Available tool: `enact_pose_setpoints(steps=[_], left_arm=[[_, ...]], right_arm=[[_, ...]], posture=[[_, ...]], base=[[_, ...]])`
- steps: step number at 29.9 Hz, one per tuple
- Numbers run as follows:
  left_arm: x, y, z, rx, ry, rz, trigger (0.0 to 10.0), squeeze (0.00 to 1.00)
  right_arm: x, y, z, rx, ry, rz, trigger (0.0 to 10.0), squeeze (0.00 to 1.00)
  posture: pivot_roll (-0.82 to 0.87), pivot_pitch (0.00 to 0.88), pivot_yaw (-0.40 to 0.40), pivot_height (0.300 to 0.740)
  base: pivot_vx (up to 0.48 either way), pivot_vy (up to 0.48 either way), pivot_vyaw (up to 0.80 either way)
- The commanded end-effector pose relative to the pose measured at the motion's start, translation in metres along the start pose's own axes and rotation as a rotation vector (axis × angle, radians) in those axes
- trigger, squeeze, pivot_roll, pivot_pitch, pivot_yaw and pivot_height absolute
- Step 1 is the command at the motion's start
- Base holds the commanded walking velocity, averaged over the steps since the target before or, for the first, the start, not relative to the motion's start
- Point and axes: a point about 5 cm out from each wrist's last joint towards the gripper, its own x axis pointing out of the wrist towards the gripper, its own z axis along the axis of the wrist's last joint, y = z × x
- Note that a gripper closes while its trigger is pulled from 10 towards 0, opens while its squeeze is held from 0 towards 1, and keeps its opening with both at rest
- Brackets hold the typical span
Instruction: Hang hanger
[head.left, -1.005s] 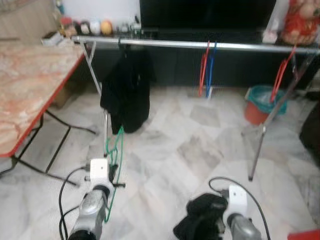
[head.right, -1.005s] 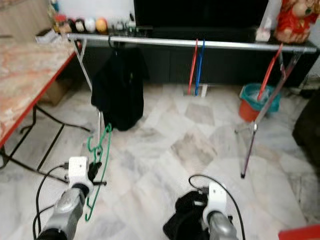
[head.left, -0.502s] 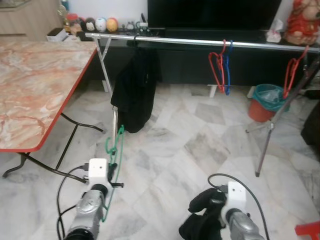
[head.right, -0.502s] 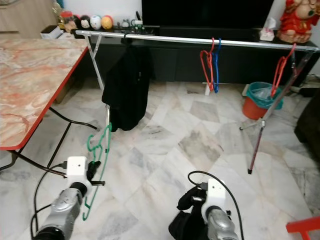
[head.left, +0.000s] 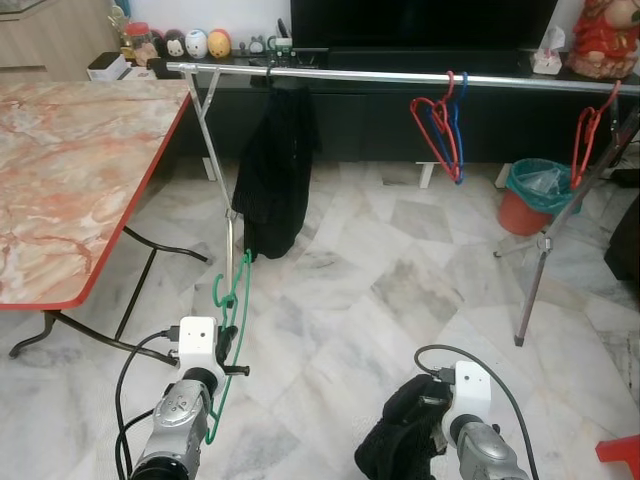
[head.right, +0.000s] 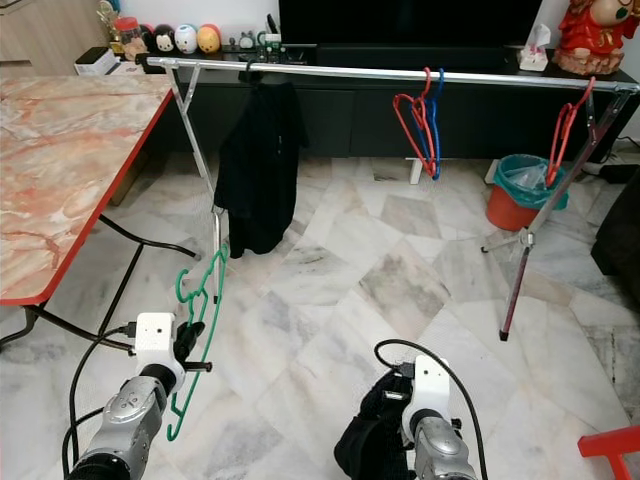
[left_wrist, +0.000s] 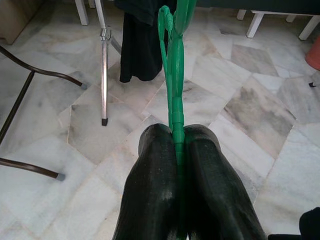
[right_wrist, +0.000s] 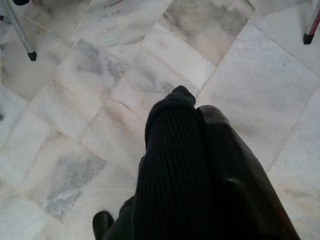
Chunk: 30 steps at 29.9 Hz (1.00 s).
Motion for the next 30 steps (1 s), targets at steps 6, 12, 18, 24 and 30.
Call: enact_pose_setpoints(steps=[6, 12, 18, 24, 30], left_arm=[[-0.0004, 0.0011, 0.0023, -0.001, -0.016, -0.001, 10.0, 0.00], [-0.0006, 0.0008, 0.0021, 0.000, -0.015, -0.003, 10.0, 0.00], [-0.0006, 0.0002, 0.0023, -0.007, -0.018, -0.007, 10.0, 0.00], [-0.0004, -0.0004, 0.0025, -0.009, -0.019, -0.005, 10.0, 0.00], [-0.0003, 0.0009, 0.0033, -0.010, -0.022, -0.001, 10.0, 0.00]], right_arm=[[0.0012, -0.0011, 0.0074, 0.013, -0.037, -0.012, 10.0, 0.00], [0.0015, -0.0005, 0.0091, 0.009, -0.047, -0.008, 10.0, 0.00], [0.0018, -0.0001, 0.0117, 0.019, -0.061, -0.008, 10.0, 0.00], [0.0025, 0.0030, 0.0155, 0.023, -0.081, -0.002, 10.0, 0.00], [0.0026, 0.0046, 0.0167, 0.024, -0.091, 0.000, 10.0, 0.00]], posture=[[-0.08, 0.000, 0.028, 0.740], [-0.08, 0.000, 0.028, 0.740], [-0.08, 0.000, 0.028, 0.740], [-0.08, 0.000, 0.028, 0.740], [-0.08, 0.000, 0.028, 0.740]], base=[[0.000, 0.000, 0.00], [0.000, 0.000, 0.00], [-0.138, 0.000, 0.00], [-0.297, 0.000, 0.00], [-0.301, 0.000, 0.00]])
